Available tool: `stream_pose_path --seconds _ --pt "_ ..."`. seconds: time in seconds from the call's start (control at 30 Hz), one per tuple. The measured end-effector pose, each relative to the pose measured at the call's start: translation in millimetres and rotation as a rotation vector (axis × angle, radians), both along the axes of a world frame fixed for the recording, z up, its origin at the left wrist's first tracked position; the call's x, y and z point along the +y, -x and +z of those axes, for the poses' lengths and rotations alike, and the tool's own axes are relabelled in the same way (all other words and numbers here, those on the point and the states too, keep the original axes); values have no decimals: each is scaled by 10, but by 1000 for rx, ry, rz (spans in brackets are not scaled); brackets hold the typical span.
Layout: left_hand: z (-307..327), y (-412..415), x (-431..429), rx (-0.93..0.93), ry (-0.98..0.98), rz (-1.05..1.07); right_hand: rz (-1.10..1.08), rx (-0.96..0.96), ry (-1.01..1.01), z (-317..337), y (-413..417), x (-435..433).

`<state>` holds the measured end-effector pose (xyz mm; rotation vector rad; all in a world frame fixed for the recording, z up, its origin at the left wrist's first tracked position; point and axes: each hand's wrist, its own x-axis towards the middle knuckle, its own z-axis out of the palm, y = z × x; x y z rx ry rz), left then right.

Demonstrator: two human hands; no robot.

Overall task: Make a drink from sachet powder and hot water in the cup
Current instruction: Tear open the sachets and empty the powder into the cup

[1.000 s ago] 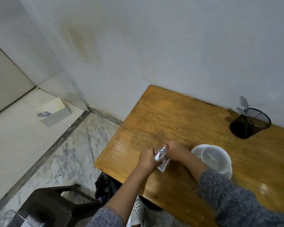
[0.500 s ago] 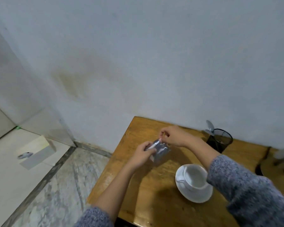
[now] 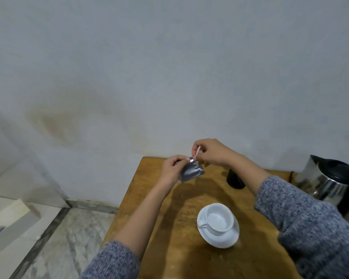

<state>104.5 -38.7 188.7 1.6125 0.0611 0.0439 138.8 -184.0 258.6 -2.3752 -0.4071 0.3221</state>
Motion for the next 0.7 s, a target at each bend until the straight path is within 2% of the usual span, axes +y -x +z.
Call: stream_pose_path --seconds 0.17,0.4,0.7 --pt "-19 -9 -54 -19 45 -22 -8 -21 -3 1 3 -57" --pt "-57 -60 -41 -19 -114 -36 27 -34 131 -48 13 4" --pt "31 -66 -7 81 8 -98 45 -61 105 -50 1 85"
